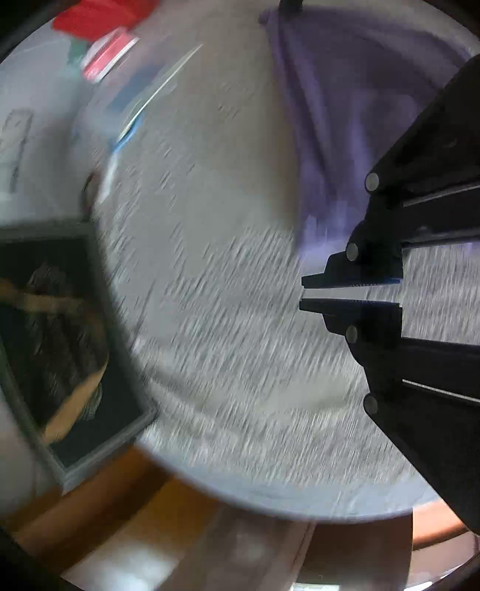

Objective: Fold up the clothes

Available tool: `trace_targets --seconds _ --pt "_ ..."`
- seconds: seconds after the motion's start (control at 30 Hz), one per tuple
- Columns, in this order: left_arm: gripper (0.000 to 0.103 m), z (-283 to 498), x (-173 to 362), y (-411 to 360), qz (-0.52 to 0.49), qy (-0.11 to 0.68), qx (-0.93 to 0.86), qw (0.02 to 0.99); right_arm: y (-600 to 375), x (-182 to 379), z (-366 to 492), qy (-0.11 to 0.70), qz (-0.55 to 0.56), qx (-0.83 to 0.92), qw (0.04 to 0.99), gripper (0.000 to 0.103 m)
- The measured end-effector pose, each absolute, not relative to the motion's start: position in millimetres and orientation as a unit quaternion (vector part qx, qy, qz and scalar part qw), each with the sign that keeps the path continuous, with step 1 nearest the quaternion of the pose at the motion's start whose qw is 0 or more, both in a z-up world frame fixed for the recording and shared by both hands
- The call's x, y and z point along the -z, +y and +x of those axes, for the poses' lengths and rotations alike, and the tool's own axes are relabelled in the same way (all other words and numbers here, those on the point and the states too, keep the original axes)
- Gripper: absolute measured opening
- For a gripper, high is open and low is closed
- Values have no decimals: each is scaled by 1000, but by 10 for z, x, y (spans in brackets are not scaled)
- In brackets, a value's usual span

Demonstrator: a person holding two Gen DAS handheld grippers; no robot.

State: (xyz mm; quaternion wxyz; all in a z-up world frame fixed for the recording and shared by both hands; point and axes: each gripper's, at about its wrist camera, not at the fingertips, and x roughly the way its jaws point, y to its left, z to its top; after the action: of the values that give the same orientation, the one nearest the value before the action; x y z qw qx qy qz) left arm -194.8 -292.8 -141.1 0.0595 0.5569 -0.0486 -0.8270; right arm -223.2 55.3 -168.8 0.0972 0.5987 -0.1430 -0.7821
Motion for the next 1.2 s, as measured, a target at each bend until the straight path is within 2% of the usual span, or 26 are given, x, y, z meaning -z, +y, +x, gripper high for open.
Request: trace_targets --seconds 0.1,0.17,0.2,0.23,0.27,0.3,0.33,0.47,0.5,0.53,0.57,0.6,0.63,0.67,0.7,0.77,0.97,1.0,1.07,1.1,1.13,1.17,1.2 --pt "6 -1754 1217 -3073 568 -9 823 25 555 1553 -2086 -133 595 785 110 21" --pt "11 -1534 1083 -3154 563 6 826 -6 545 1484 -1908 -132 594 784 125 28" --pt "24 -1410 1028 -3150 560 12 828 -18 541 1463 -1781 -132 596 782 130 32" --pt "46 -1282 976 -3127 557 18 830 -29 530 1469 -1675 -132 601 777 135 32" --pt "58 -1180 930 -3121 552 21 832 -40 520 1480 -1565 -133 606 772 138 32" --pt "76 -1062 889 -3089 547 24 835 -53 518 1518 -1439 -137 614 765 140 32" --pt "79 -971 873 -3016 545 20 836 -62 527 1552 -1342 -141 618 761 141 32" --pt "79 -720 904 -2707 545 3 834 -82 544 1660 -1022 -164 629 747 140 34" --pt "79 -681 931 -2636 548 0 832 -85 524 1681 -984 -165 629 747 138 36" --pt "79 -670 986 -2583 550 -5 831 -84 503 1702 -945 -166 630 746 136 46" --pt "79 -666 1049 -2536 554 -10 829 -80 478 1723 -907 -166 631 746 135 49" --pt "63 -684 1125 -2519 557 -15 827 -72 432 1742 -877 -160 632 746 135 50" --pt "36 -710 1204 -2521 564 -15 823 -69 381 1767 -849 -154 633 746 136 50" --pt "23 -737 1283 -2525 572 -13 817 -66 314 1812 -829 -145 636 745 141 50" --pt "11 -751 1347 -2572 578 -4 814 -56 269 1847 -812 -136 638 744 143 48" --pt "11 -716 1427 -2752 586 22 809 -32 192 1918 -798 -120 645 740 148 9" --pt "11 -335 1540 -3359 606 73 792 13 363 1882 -621 -98 656 736 138 9" --pt "13 -271 1566 -3439 610 77 789 19 372 1879 -594 -94 659 733 141 9" --pt "27 -170 1541 -3553 609 81 789 29 389 1869 -542 -85 665 727 148 13" --pt "39 -163 1449 -3553 596 84 798 26 399 1826 -520 -78 665 728 146 13" --pt "56 -162 1350 -3546 582 88 808 22 428 1771 -502 -78 659 734 144 14" --pt "65 -162 1251 -3539 567 92 818 18 457 1736 -497 -82 655 738 142 19" --pt "80 -173 1184 -3539 558 96 824 11 505 1699 -512 -91 648 744 137 23"
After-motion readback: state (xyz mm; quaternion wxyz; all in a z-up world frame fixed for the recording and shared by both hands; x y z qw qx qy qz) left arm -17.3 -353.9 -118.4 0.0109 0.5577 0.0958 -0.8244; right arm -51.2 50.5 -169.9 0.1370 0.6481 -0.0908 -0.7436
